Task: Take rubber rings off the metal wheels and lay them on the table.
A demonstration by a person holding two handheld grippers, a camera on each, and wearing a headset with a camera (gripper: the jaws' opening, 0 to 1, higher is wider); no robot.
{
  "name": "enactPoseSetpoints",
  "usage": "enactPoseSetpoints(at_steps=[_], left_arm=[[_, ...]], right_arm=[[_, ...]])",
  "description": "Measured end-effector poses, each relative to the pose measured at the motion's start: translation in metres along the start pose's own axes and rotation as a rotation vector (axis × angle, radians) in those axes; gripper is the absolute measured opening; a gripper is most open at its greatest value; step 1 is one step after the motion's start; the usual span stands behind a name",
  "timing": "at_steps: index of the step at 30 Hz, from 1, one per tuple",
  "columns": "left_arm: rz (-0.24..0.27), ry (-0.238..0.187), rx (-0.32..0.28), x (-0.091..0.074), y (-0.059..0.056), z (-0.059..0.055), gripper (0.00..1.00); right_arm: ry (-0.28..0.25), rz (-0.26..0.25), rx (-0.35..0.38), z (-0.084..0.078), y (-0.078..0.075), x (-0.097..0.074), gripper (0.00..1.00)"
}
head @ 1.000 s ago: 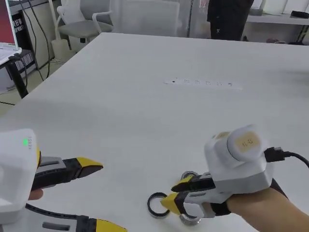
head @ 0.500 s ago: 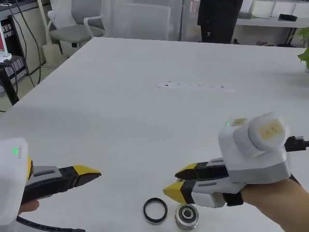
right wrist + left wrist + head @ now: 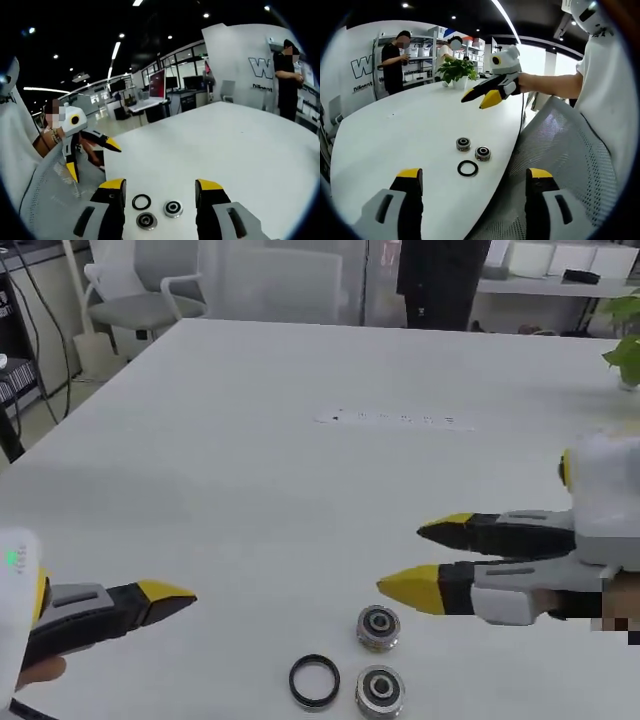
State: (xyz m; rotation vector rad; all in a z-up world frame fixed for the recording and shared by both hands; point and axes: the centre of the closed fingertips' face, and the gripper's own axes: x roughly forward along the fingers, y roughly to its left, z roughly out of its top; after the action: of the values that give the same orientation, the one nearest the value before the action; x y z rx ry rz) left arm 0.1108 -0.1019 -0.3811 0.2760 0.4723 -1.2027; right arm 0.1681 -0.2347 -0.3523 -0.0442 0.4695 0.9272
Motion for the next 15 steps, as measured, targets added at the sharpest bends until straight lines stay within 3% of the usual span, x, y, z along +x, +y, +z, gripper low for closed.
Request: enactPoseSetpoints(at_steps=[6, 15], left_arm=[[0.028, -0.039, -0.022, -0.007, 0.009, 0.007, 0.9], [0.081, -0.049, -0.047, -0.017, 0.022, 0.003, 0.97]], right_arm=[[-0.027, -0.025, -0.019, -0.002, -0.002, -0.024, 0.67], [-0.045, -0.072, -0.044, -0.021, -0.003, -0.055, 0.83]])
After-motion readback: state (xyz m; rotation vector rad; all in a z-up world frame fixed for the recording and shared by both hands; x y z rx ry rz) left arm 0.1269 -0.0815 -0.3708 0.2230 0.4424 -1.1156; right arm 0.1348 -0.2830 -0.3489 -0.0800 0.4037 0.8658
